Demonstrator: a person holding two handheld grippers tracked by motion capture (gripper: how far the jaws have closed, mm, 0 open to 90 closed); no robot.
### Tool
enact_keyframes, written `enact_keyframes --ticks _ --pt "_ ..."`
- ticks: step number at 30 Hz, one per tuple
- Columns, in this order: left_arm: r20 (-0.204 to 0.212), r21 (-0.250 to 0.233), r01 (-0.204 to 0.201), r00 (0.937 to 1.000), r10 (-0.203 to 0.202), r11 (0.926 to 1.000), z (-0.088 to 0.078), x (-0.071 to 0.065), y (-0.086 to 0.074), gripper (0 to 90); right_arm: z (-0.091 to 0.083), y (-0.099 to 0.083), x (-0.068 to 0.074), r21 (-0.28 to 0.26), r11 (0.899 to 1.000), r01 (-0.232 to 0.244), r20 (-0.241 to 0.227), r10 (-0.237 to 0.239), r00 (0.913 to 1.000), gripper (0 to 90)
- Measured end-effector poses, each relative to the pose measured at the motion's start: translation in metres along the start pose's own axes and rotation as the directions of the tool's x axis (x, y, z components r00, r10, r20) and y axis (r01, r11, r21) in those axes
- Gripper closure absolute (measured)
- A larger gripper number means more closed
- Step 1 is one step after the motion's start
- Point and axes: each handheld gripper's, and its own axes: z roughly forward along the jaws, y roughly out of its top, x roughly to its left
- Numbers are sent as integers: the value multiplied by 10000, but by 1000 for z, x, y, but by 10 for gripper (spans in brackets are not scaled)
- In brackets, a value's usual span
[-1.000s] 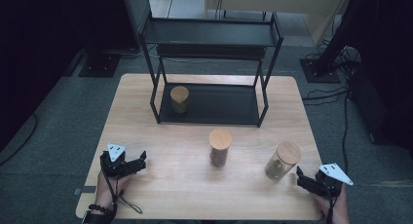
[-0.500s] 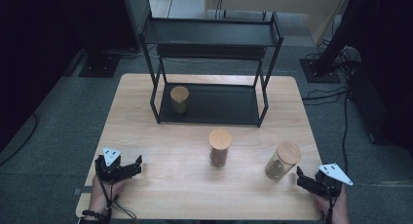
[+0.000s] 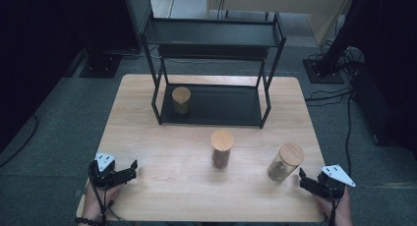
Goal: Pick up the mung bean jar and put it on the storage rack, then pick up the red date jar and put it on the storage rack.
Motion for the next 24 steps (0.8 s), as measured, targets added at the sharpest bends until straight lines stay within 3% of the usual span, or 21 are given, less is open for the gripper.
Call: enact_keyframes --ticks 9,15,24 --pt "104 38 98 9999 -99 9999 0 1 0 1 0 0 1 11 10000 64 41 -64 10000 32" --pt "172 17 128 9998 -128 9999 0 2 0 1 0 0 -5 82 9986 -527 -360 529 9979 32" --pt "385 67 244 9990 -246 9997 1 4 0 1 -8 1 -1 120 9984 -546 -350 550 9979 32"
